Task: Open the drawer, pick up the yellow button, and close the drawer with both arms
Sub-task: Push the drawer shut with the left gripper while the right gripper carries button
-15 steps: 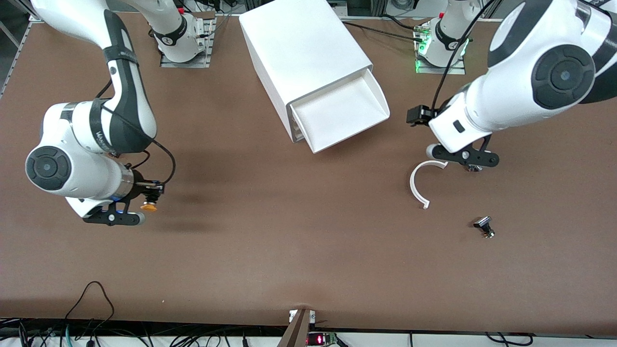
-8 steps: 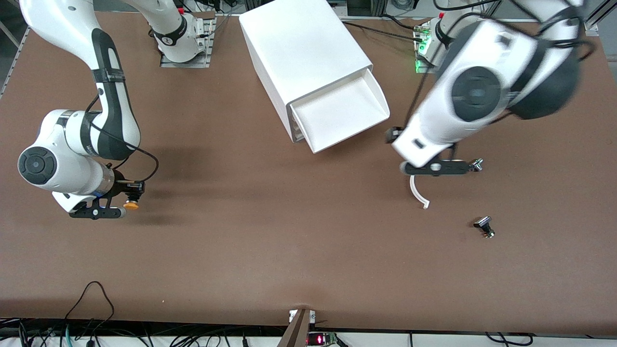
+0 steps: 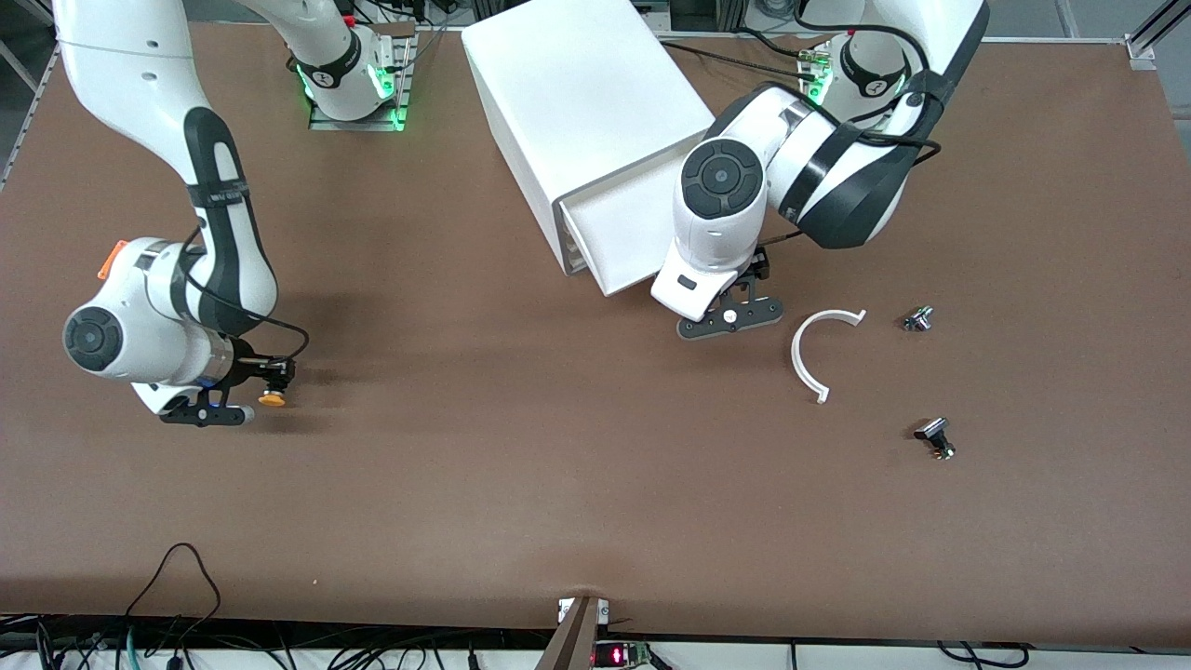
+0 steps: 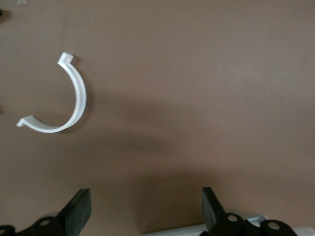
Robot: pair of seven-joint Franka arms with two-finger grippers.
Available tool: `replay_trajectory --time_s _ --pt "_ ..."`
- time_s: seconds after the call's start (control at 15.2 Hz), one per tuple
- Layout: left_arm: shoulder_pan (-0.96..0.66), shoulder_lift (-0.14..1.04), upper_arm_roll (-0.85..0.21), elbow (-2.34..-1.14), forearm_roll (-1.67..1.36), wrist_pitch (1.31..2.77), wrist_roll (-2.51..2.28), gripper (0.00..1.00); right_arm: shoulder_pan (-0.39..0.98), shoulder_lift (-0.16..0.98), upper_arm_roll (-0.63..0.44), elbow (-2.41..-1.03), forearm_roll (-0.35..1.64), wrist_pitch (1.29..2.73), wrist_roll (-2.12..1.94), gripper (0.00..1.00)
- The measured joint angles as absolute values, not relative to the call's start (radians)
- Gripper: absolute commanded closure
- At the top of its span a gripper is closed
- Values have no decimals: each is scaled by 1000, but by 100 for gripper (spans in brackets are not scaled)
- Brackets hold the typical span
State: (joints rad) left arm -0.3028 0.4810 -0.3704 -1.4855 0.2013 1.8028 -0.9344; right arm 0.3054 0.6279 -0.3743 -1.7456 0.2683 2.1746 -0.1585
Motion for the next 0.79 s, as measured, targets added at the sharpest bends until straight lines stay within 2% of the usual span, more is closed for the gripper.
replay_trajectory --time_s 0.13,0.2,0.26,0.33,0.4,0.46,0.53,0.79 --pt "-302 459 -371 -1556 201 1878 -964 2 305 649 -374 -1755 271 2207 -162 100" --pt "-302 449 -374 -1583 201 1895 -984 2 305 653 -374 -1761 271 2218 -162 81" --pt "-302 439 -383 -1607 201 1905 -1007 2 305 655 -373 -1765 271 2224 -162 69" --pt "-302 431 -392 -1625 197 1912 -1028 3 305 655 -373 -1766 271 2225 -162 48" --pt "-301 426 -397 -1641 186 1916 -1043 4 305 655 -373 -1766 272 2226 -162 33" --pt "-301 420 -399 -1656 172 1921 -1051 5 305 655 -373 -1766 272 2228 -162 13" --pt "-301 414 -401 -1668 161 1925 -1057 7 305 655 -373 -1766 273 2229 -162 1" --pt "-300 399 -430 -1725 152 1976 -1145 5 316 637 -367 -1747 273 2229 -165 1"
